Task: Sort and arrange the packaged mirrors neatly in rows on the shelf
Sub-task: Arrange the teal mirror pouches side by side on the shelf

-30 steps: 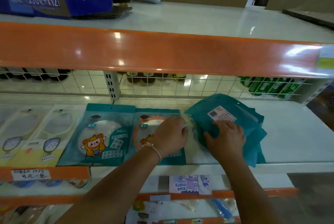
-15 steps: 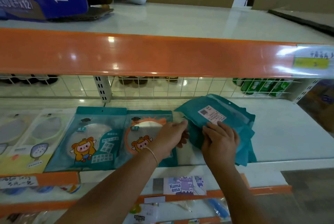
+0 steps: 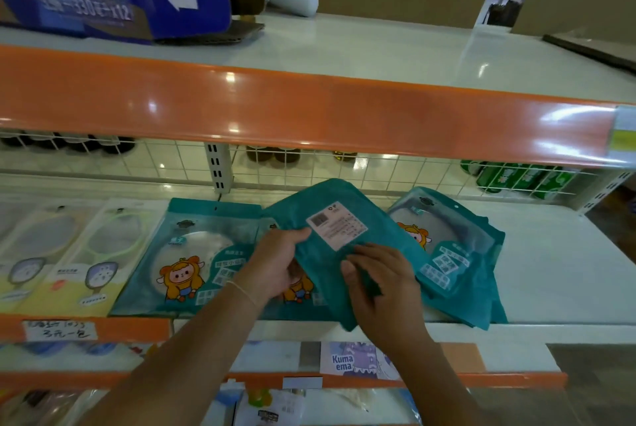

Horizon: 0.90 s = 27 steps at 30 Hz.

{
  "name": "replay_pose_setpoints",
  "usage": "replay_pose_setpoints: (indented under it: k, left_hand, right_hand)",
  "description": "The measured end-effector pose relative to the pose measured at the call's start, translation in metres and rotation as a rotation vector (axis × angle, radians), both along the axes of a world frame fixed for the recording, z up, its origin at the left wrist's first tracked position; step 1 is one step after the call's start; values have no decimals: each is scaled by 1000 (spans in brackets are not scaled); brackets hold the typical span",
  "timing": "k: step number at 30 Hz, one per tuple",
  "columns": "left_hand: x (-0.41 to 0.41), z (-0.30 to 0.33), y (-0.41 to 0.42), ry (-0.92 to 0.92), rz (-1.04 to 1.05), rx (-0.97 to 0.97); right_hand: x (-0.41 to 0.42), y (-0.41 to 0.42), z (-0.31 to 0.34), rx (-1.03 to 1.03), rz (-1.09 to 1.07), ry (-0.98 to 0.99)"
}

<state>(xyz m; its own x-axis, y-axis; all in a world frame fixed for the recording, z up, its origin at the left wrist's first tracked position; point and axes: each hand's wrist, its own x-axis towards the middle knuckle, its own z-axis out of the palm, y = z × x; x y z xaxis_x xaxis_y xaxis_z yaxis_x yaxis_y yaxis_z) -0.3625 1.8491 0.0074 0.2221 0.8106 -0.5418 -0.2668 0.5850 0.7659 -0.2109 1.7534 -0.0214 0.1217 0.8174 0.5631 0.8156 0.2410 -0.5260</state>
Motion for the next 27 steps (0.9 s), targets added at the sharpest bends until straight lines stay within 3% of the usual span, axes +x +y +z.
replay_pose_setpoints:
  k: [3, 5, 6, 9, 11, 15, 19, 22, 26, 27]
  left_hand:
    - [-50, 7, 8, 66, -55, 77]
    - [-81, 10, 10, 118, -111, 106]
    - [-95, 12, 10, 117, -129, 108]
    - [-123, 20, 4, 151, -180, 144]
    - [-136, 22, 0, 250, -142, 194]
    - [-167, 14, 2, 312, -4, 140]
    - [-195, 8, -2, 198, 34, 47]
    - [-213, 0, 1, 414, 85, 140]
    - [-228, 1, -3, 750, 112, 363]
    - [-230, 4, -6, 764, 95, 376]
  right_hand:
    - [-6, 6, 11, -61, -150, 102]
    - [-14, 13, 23, -214, -224, 216]
    - [-20, 17, 31, -358, -216, 343]
    - [-49, 26, 54, -775, -3, 1022]
    - [-69, 27, 60, -870, 142, 1215]
    - [-96, 31, 53, -804, 179, 1240]
    - [-114, 36, 42, -620, 126, 1242]
    - [-126, 36, 37, -418, 124, 1170]
    - [-134, 28, 37, -334, 224, 1065]
    - [-136, 27, 39, -277, 277, 1086]
